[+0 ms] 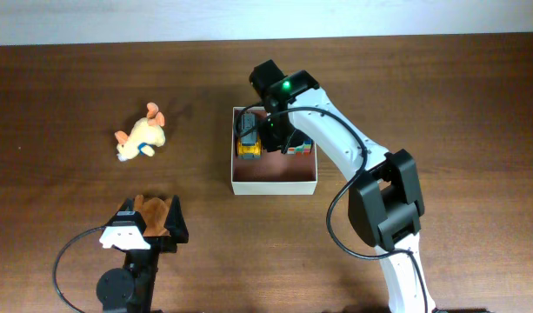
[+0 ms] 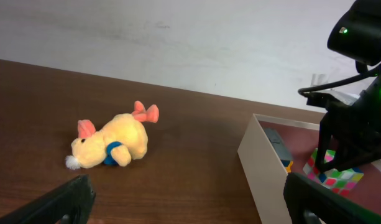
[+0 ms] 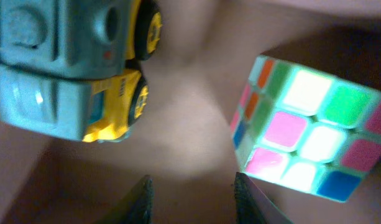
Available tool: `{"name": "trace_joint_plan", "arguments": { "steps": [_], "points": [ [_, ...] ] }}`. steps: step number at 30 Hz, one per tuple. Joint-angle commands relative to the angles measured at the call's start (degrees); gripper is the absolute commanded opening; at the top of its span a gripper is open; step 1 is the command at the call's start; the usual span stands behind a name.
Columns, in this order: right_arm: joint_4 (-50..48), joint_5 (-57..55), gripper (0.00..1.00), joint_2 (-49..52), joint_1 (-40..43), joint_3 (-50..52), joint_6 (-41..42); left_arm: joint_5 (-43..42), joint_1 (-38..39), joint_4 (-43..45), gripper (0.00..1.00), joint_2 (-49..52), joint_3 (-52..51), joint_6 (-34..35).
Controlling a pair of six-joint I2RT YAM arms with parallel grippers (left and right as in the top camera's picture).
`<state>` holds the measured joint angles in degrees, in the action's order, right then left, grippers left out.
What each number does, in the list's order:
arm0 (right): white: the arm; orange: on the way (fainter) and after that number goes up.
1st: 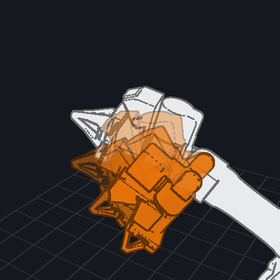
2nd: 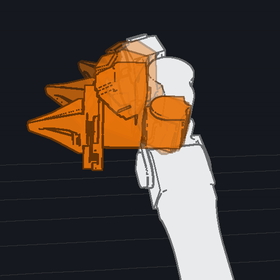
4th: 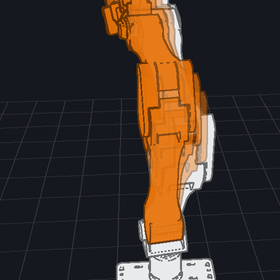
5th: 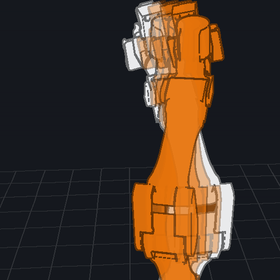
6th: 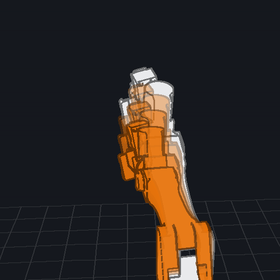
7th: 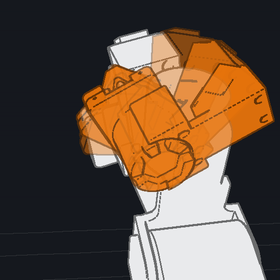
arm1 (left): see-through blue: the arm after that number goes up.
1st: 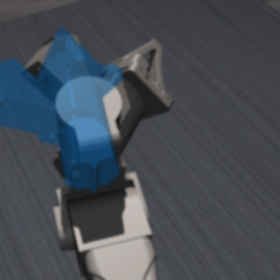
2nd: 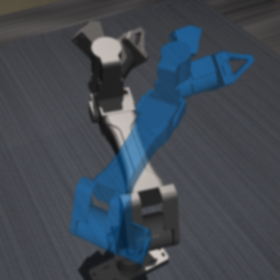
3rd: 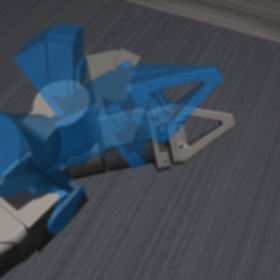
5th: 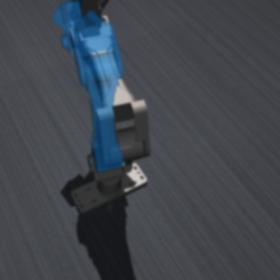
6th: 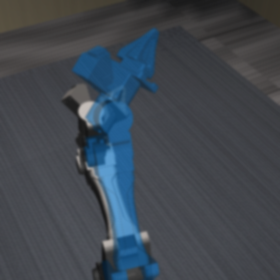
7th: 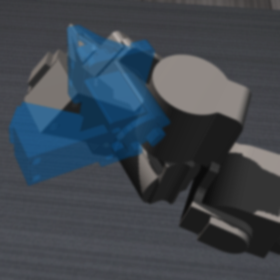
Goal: Pack container
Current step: 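Lower the cube beside the truck and open the right gripper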
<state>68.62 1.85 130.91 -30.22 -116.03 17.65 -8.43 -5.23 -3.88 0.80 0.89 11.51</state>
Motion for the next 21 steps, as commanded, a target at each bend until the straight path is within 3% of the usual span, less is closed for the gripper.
{"name": "trace_joint_plan", "arguments": {
  "steps": [1, 21],
  "points": [
    [-0.1, -0.4, 0.34, 0.0, -0.7, 1.7, -0.3, -0.8, 0.0, 0.0, 0.99, -0.5, -0.3, -0.9],
    [-4.7, -12.2, 0.32, 0.0, 1.1, 6.3, -1.0, -0.8, 0.0, 0.0, 0.99, -0.5, -0.3, -0.9]
  ]
}}
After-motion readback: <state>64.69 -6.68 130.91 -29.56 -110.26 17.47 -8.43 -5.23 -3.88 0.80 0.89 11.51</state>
